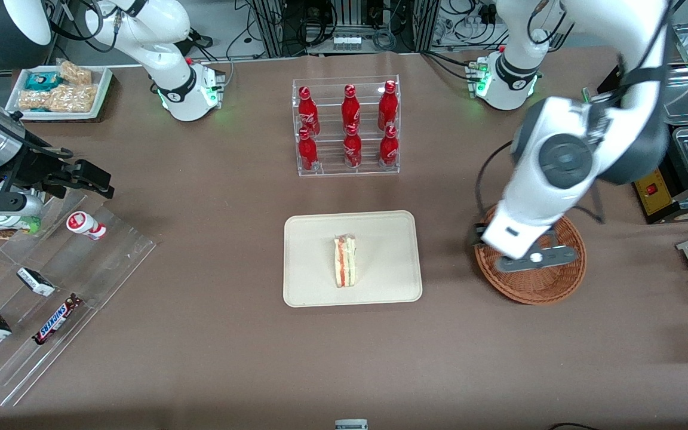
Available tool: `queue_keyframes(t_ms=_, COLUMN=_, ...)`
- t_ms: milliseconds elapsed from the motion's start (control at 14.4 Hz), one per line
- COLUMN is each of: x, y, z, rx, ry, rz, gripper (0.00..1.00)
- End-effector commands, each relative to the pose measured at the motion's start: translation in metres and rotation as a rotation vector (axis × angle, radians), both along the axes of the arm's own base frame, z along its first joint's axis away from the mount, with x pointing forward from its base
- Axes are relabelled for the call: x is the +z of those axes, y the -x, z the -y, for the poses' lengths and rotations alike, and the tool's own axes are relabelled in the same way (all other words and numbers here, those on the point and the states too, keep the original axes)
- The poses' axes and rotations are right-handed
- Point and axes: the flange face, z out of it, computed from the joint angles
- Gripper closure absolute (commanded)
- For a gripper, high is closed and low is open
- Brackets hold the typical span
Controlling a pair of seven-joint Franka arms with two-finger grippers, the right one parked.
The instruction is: Place sandwich from basket to tray
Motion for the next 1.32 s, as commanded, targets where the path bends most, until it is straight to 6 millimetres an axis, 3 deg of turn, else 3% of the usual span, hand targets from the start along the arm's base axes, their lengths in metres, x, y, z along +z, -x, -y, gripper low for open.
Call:
queue_keyframes(t_ms=0, x=0.022, y=0.023, z=-0.047, rx=-0.044, ry=0.035, rz=-0.01, gripper=0.0)
queue_keyframes(t_ms=208, x=0.051, y=0.031, z=-0.087, rx=-0.081, ry=0.075, rz=-0.007, gripper=0.0)
queue_keyframes(t_ms=416, x=0.084, y=0.045, z=-0.113, rx=-0.144, ry=0.087, rz=-0.008, gripper=0.0)
queue_keyframes(t_ms=762, x=0.14, y=0.056, z=-0.132, rx=-0.231, ry=0.084, rz=-0.009, gripper=0.0)
queue_keyframes(t_ms=832, x=0.149, y=0.057, z=-0.146, rx=-0.204, ry=0.088, rz=-0.013, gripper=0.0)
queue_keyframes(t_ms=1040, x=0.154, y=0.059, z=-0.163, rx=-0.168, ry=0.123, rz=-0.01, gripper=0.0)
queue_keyframes(t_ms=1248, x=0.147, y=0.055, z=-0.16, rx=-0.167, ry=0.148, rz=-0.018, gripper=0.0)
